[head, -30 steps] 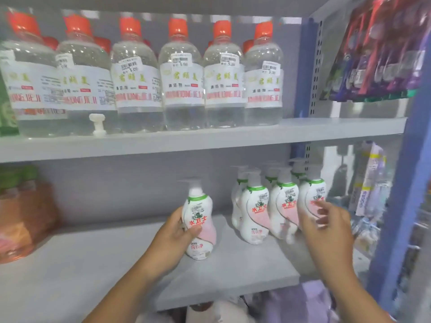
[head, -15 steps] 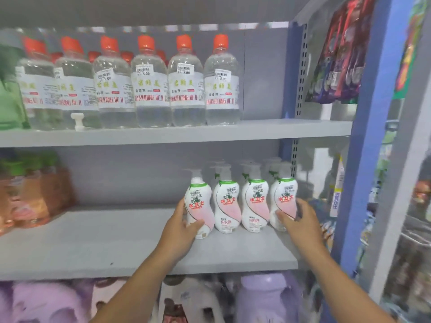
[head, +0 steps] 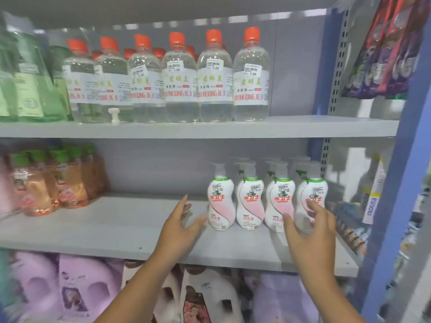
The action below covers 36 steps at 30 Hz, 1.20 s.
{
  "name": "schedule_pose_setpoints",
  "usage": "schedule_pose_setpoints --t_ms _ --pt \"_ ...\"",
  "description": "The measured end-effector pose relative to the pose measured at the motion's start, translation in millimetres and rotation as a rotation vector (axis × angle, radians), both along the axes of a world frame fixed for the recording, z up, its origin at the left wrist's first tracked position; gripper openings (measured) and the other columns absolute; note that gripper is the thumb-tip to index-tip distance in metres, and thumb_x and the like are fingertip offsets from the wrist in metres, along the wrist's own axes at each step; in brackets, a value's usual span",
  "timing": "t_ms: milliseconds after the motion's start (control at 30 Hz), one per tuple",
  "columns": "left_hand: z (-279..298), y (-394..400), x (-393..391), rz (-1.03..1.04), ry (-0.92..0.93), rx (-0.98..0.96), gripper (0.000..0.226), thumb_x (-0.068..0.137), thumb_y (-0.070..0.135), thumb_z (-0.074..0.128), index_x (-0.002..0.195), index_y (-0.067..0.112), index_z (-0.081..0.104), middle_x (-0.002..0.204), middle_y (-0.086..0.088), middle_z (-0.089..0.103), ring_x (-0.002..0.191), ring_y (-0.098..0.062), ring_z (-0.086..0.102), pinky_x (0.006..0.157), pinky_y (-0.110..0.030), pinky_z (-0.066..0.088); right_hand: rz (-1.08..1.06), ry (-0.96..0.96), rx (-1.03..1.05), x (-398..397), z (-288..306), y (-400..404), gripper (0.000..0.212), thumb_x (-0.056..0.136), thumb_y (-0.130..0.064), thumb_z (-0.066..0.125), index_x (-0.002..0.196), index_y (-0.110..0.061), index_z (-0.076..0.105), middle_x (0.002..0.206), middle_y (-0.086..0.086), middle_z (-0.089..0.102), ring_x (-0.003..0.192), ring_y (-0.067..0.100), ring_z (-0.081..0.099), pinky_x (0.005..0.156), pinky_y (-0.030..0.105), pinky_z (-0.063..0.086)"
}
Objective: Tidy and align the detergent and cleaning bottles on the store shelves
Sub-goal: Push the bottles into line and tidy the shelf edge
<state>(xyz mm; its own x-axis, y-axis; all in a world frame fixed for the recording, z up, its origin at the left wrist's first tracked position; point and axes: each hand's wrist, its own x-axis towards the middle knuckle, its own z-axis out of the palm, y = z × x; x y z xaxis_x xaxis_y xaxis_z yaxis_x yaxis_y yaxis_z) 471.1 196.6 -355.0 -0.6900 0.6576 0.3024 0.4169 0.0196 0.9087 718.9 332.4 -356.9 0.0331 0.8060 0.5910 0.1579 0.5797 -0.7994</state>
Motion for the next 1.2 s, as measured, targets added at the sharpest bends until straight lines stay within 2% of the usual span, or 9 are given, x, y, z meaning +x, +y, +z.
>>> schedule_pose_setpoints --t_ms 100,267,467,567,700,833,967,1033,1200 --pt "-2 -61 -25 0.152 -0.031 0.078 0.077 0.086 0.036 0.080 0.153 0.029 0.042 0.136 0.011 0.057 0.119 -0.006 0.057 0.097 -0.023 0.043 0.379 0.084 -0.169 -58 -1 -57 0.050 0.086 -0.032 0.079 0.129 -0.042 0.056 0.119 -0.036 0.056 0.108 -0.007 0.061 0.089 0.022 0.046" --pt "-9 -197 -90 0.454 -0.143 0.092 0.075 0.089 0.030 0.078 0.155 0.024 0.040 0.137 0.002 0.059 0.118 -0.014 0.061 0.096 -0.028 0.045 0.838 -0.073 -0.326 -181 -19 -152 0.048 0.089 -0.028 0.078 0.130 -0.037 0.056 0.129 -0.019 0.060 0.114 -0.007 0.060 0.089 0.015 0.051" --pt "-20 -368 -184 0.697 -0.159 0.092 0.061 0.088 0.035 0.078 0.143 0.027 0.053 0.133 0.004 0.063 0.105 -0.013 0.065 0.083 -0.029 0.051 1.107 -0.153 -0.382 -333 -32 -293 0.048 0.089 -0.018 0.079 0.126 -0.038 0.056 0.134 -0.016 0.059 0.119 0.002 0.060 0.100 0.032 0.054" --pt "-14 -447 -242 0.736 -0.134 0.115 0.060 0.086 0.044 0.078 0.140 0.032 0.055 0.126 0.014 0.063 0.105 -0.001 0.063 0.067 -0.016 0.050 1.160 -0.161 -0.350 -409 -31 -366 0.047 0.088 -0.020 0.080 0.124 -0.040 0.057 0.131 -0.018 0.061 0.119 0.003 0.061 0.102 0.042 0.054" --pt "-2 -538 -324 0.727 -0.114 0.127 0.060 0.086 0.046 0.076 0.140 0.035 0.054 0.129 0.016 0.060 0.106 0.007 0.060 0.073 -0.016 0.047 1.205 -0.179 -0.349 -502 -22 -462 0.043 0.089 -0.022 0.079 0.121 -0.039 0.056 0.131 -0.013 0.061 0.119 0.003 0.061 0.087 0.015 0.050" --pt "12 -597 -404 0.703 -0.112 0.077 0.060 0.086 0.050 0.076 0.141 0.038 0.054 0.132 0.016 0.060 0.111 -0.004 0.062 0.072 -0.014 0.046 1.153 -0.197 -0.344 -587 -4 -533 0.040 0.089 -0.016 0.079 0.121 -0.031 0.059 0.128 -0.008 0.063 0.114 0.009 0.064 0.075 0.005 0.048" --pt "22 -628 -487 0.635 -0.116 0.065 0.065 0.084 0.054 0.076 0.142 0.039 0.051 0.131 0.016 0.059 0.115 -0.009 0.062 0.094 -0.035 0.055 1.118 -0.223 -0.327 -668 18 -572 0.049 0.093 -0.023 0.076 0.137 -0.022 0.056 0.133 -0.008 0.060 0.118 0.012 0.062 0.095 0.022 0.048" --pt "26 -631 -533 0.633 -0.121 0.079 0.062 0.085 0.052 0.077 0.141 0.038 0.053 0.130 0.015 0.060 0.111 -0.010 0.063 0.095 -0.039 0.056 1.093 -0.248 -0.311 -711 28 -581 0.050 0.093 -0.028 0.075 0.139 -0.024 0.055 0.134 -0.010 0.059 0.119 0.012 0.061 0.102 0.032 0.049" --pt "29 -608 -660 0.557 -0.095 0.095 0.062 0.084 0.051 0.079 0.139 0.038 0.053 0.128 0.015 0.059 0.110 -0.009 0.063 0.095 -0.043 0.057 0.965 -0.217 -0.269 -846 43 -576 0.052 0.094 -0.033 0.072 0.141 -0.022 0.053 0.139 -0.006 0.058 0.117 0.012 0.058 0.094 0.028 0.044"
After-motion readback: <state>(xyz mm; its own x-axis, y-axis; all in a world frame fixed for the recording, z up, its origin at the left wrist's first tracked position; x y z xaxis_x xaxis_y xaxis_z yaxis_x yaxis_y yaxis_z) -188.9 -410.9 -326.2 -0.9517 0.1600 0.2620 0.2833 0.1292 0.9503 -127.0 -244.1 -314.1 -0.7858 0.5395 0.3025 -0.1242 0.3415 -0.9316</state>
